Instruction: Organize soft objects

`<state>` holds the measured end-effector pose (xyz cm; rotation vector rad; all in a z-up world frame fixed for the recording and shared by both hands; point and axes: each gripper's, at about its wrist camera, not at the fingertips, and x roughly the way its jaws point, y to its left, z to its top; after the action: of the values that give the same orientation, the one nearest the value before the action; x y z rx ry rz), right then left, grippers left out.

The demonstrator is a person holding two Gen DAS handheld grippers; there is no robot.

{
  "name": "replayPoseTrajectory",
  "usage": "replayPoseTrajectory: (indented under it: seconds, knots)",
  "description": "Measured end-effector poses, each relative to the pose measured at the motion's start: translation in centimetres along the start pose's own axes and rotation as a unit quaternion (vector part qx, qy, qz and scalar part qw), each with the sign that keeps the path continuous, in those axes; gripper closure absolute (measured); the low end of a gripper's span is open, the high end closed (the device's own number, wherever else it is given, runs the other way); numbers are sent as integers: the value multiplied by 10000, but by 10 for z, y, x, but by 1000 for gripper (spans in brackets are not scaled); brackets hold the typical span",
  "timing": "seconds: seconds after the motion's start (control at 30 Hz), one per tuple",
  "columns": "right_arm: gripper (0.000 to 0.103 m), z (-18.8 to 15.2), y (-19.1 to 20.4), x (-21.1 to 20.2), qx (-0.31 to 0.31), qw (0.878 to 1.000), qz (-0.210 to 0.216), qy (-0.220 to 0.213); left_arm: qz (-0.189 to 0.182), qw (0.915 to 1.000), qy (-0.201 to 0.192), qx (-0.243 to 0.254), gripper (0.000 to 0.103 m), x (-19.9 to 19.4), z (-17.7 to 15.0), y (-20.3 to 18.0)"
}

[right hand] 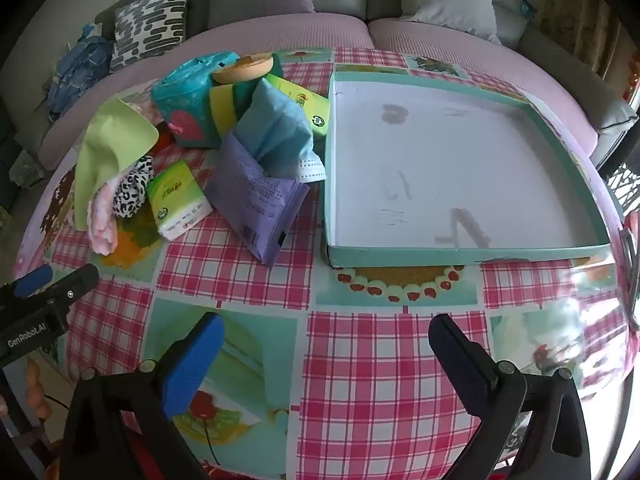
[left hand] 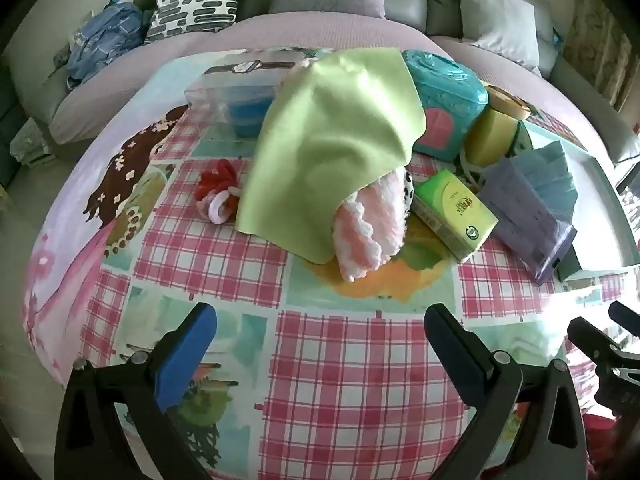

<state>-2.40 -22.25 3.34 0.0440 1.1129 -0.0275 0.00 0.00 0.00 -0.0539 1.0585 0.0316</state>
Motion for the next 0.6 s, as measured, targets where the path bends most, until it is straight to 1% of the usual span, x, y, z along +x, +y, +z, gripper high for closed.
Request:
replayPoseTrajectory:
  seconds: [0.07, 0.17, 0.2, 0.3, 0.47, 0.6]
  knots:
    - [0, -1, 0, 0, 16, 10000, 28, -15, -26, 10000, 72, 0, 0, 0, 0, 0]
    - [0, -1, 0, 1, 19, 10000, 53, 2, -14, 10000, 16, 75, 0, -2, 1, -1]
    - [0, -2, 0, 1, 8, 10000, 44, 4, -63, 10000, 4, 63, 0, -3, -1, 0]
    - [0, -2, 3, 1, -29, 10000, 9, -1, 9, 10000, 5, 94, 0, -4, -2, -2]
    - [0, -3, 3, 2, 1, 10000, 27, -12, -107, 9999, 120, 44, 0, -1, 2, 2]
    - [0, -2, 1, 2, 18, 10000, 44, -1, -121, 9998, 114, 69, 0, -3, 5, 5]
